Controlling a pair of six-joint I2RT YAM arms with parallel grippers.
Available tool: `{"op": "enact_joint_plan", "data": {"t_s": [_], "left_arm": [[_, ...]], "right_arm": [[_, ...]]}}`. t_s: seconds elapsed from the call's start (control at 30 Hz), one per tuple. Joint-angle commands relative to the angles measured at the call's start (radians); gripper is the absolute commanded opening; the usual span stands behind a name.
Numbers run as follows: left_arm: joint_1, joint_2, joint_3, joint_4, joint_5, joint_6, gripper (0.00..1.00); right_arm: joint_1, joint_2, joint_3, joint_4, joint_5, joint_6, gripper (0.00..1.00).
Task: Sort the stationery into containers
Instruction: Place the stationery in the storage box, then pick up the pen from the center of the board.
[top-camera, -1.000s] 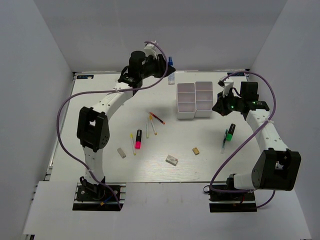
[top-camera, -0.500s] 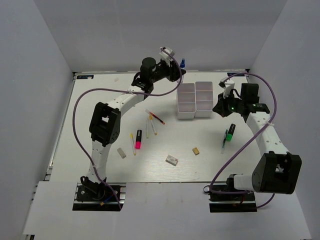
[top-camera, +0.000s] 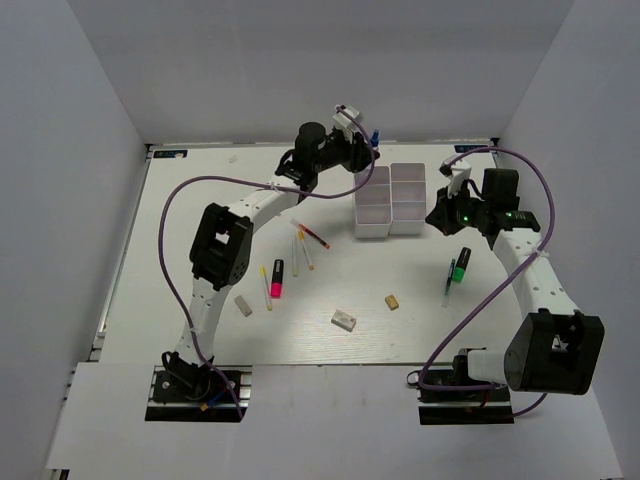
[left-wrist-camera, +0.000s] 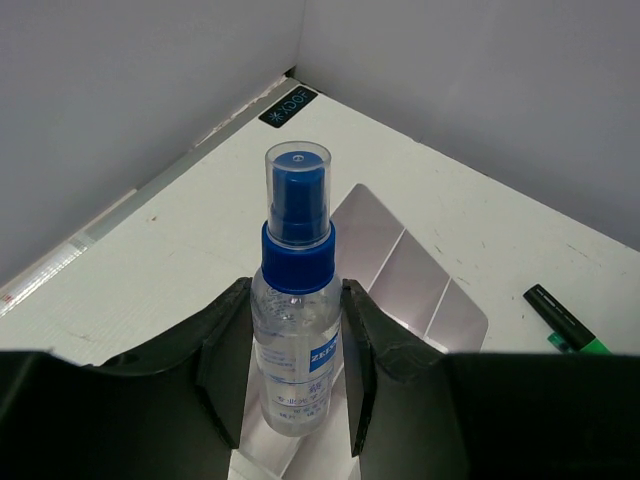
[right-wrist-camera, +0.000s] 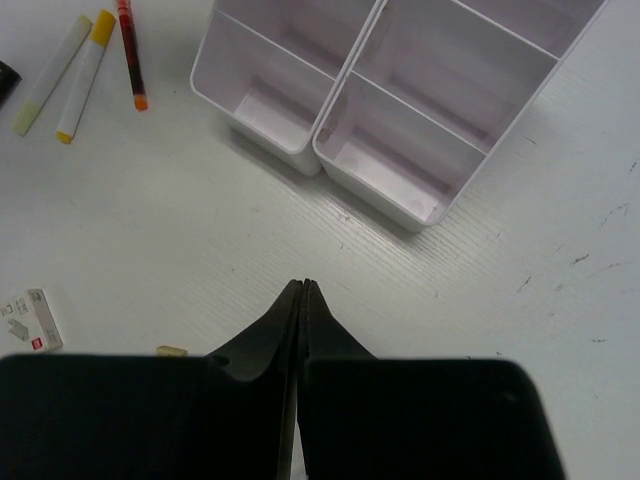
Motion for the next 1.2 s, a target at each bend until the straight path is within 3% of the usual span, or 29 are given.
{"op": "enact_joint_plan", "data": {"t_s": [0.0, 0.07, 0.17, 0.3, 0.47, 0.73, 0.97, 1.17], "left_arm": [[-0.021, -0.025, 0.026, 0.004, -0.019, 0.018, 0.18], [-0.021, -0.025, 0.026, -0.005, -0.03, 0.027, 0.24], [-0.03, -0.025, 0.026, -0.016, -0.03, 0.027, 0.25], [-0.03, -0.015, 0.026, -0.025, -0.064, 0.036, 0.37], [-0.039, -0.006, 0.049, -0.062, -0.088, 0.036, 0.54], [-0.039, 0.003, 0.058, -0.08, -0.119, 0.036, 0.68], [-0.039, -0.113, -0.011, -0.054, -0.122, -0.005, 0.74], [-0.016, -0.428, -0.293, -0.095, -0.18, -0.143, 0.81]], "right_arm": [[-0.004, -0.022, -0.002, 0.031, 0.003, 0.011, 0.0], [-0.004, -0.024, -0.004, 0.033, 0.007, 0.007, 0.0], [-0.004, -0.024, -0.007, 0.029, 0.007, 0.004, 0.0], [-0.005, -0.026, -0.008, 0.031, 0.007, 0.004, 0.03], [-0.005, -0.024, -0.017, 0.029, 0.01, -0.001, 0.16], [-0.005, -0.027, -0.028, 0.022, 0.01, 0.004, 0.38], [-0.008, -0.042, -0.031, 0.005, 0.078, 0.014, 0.38], [-0.027, -0.049, -0.059, -0.009, 0.291, 0.103, 0.16]]}}
